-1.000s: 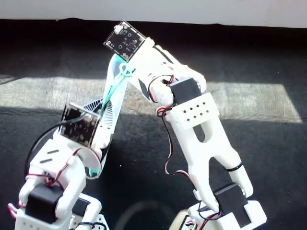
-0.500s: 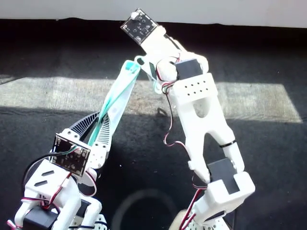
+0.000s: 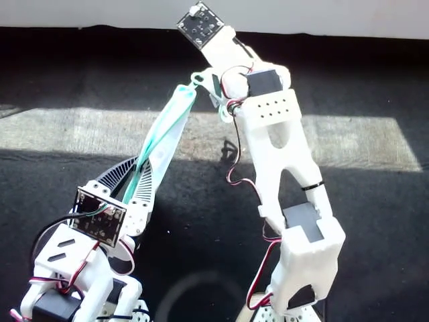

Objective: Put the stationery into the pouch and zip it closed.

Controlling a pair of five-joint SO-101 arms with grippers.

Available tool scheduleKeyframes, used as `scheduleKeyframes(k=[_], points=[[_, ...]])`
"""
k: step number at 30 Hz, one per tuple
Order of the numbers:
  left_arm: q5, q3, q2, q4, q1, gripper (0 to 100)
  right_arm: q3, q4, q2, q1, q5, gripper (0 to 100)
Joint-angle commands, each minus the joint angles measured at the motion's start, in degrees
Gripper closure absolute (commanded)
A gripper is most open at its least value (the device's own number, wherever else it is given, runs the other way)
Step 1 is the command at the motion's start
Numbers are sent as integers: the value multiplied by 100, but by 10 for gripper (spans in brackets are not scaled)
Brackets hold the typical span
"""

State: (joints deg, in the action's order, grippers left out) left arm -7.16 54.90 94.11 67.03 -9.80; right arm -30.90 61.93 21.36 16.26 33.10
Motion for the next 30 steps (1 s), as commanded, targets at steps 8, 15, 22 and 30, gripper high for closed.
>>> scheduleKeyframes(k=[8, 15, 22, 30], points=[[26, 13, 13, 211, 233, 990, -1086, 954, 224, -558, 9, 992], [26, 13, -31, 176, 224, 990, -2308, 1982, 242, -154, 9, 992], [26, -4, -136, -431, 233, 990, -2431, 2607, 242, 242, 0, 964], [26, -690, -1464, -1011, 242, 990, -3213, 3565, 233, 620, 0, 772]])
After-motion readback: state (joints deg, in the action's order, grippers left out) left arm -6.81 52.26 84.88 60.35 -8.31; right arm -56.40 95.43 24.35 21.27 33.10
